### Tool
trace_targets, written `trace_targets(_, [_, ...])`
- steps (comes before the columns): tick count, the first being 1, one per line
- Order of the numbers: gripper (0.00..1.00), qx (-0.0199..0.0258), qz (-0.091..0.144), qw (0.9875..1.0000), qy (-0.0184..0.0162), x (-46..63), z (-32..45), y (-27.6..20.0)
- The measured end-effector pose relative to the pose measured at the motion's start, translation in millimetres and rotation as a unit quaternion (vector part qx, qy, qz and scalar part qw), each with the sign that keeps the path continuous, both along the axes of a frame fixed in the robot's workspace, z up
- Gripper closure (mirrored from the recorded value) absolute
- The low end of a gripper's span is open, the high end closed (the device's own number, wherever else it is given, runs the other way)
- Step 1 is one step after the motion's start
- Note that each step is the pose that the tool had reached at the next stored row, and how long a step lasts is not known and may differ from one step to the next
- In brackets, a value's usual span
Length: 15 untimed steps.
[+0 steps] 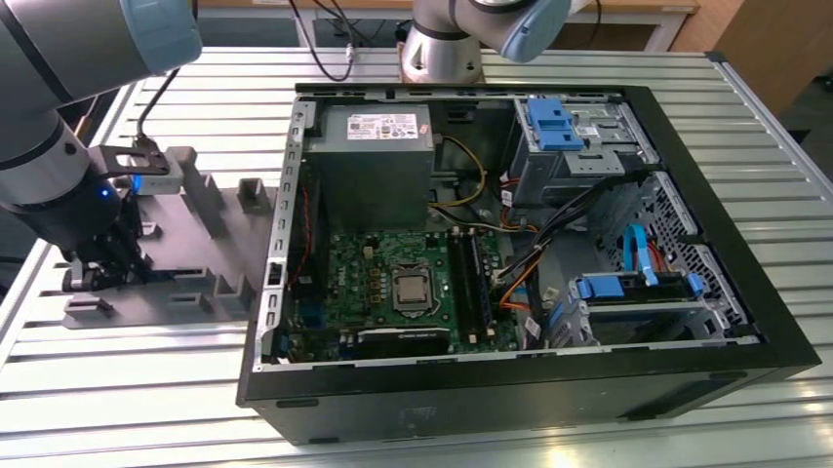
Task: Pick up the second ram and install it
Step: 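Pick up the second ram and move it above second insertion slot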
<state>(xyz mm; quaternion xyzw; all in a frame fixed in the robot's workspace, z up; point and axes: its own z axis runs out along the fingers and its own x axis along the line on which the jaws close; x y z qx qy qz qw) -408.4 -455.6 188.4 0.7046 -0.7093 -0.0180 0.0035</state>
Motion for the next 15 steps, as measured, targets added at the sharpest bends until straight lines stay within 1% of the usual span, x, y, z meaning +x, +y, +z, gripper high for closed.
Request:
trace_targets(4, [0.81,0.0000,0.000,1.0000,0.0000,0.0,0.0,0.0])
trace_targets(5, [0.86,0.0000,0.000,1.0000,0.0000,0.0,0.0,0.0])
trace_targets(11, [0.86,0.0000,0.000,1.0000,0.0000,0.0,-0.1,0.0])
trace_targets(15, [0.86,-0.0013,0.000,1.0000,0.0000,0.0,-0.2,-0.2])
